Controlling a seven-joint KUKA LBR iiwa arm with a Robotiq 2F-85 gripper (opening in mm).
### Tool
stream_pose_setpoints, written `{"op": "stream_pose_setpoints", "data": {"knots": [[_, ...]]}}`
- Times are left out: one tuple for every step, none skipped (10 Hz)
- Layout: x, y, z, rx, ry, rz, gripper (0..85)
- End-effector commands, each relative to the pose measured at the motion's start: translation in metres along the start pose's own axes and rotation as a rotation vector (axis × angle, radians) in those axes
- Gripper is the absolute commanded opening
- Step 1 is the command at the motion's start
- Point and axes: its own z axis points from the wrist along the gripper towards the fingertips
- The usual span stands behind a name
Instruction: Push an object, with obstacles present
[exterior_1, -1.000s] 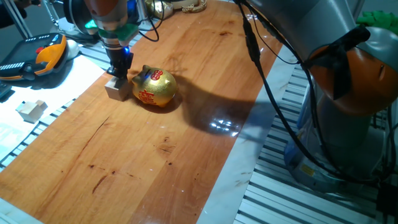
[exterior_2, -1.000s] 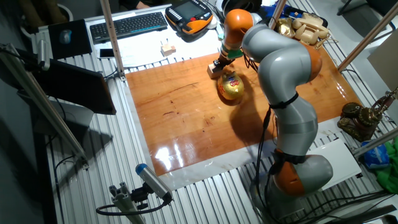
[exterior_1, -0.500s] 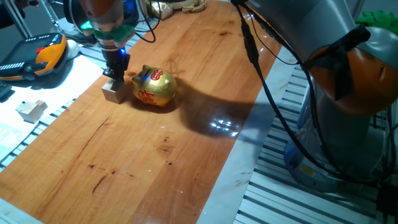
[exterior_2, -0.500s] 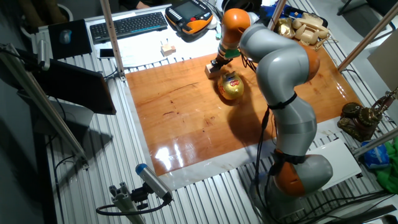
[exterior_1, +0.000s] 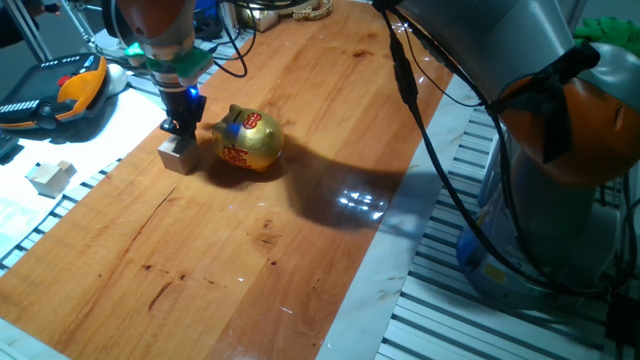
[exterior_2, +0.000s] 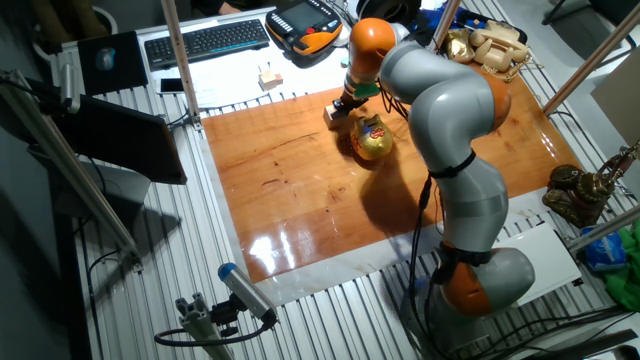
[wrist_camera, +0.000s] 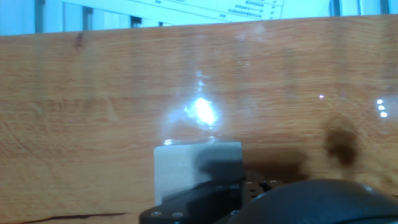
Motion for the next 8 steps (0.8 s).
{"op": "stream_pose_setpoints", "data": {"knots": [[-0.001,0.002,-0.003,0.003,0.001,0.002,0.0],[-0.001,0.005,-0.004,0.003,0.006,0.002,0.0],[-0.001,0.006,-0.005,0.003,0.007,0.002,0.0],[-0.001,0.007,-0.007,0.004,0.007,0.002,0.0],[-0.002,0.01,-0.006,0.004,0.009,0.005,0.0],[-0.001,0.013,-0.006,0.004,0.009,0.011,0.0],[0.0,0.017,-0.005,0.006,0.007,0.014,0.0],[0.001,0.019,-0.006,0.004,0.009,0.018,0.0]]}}
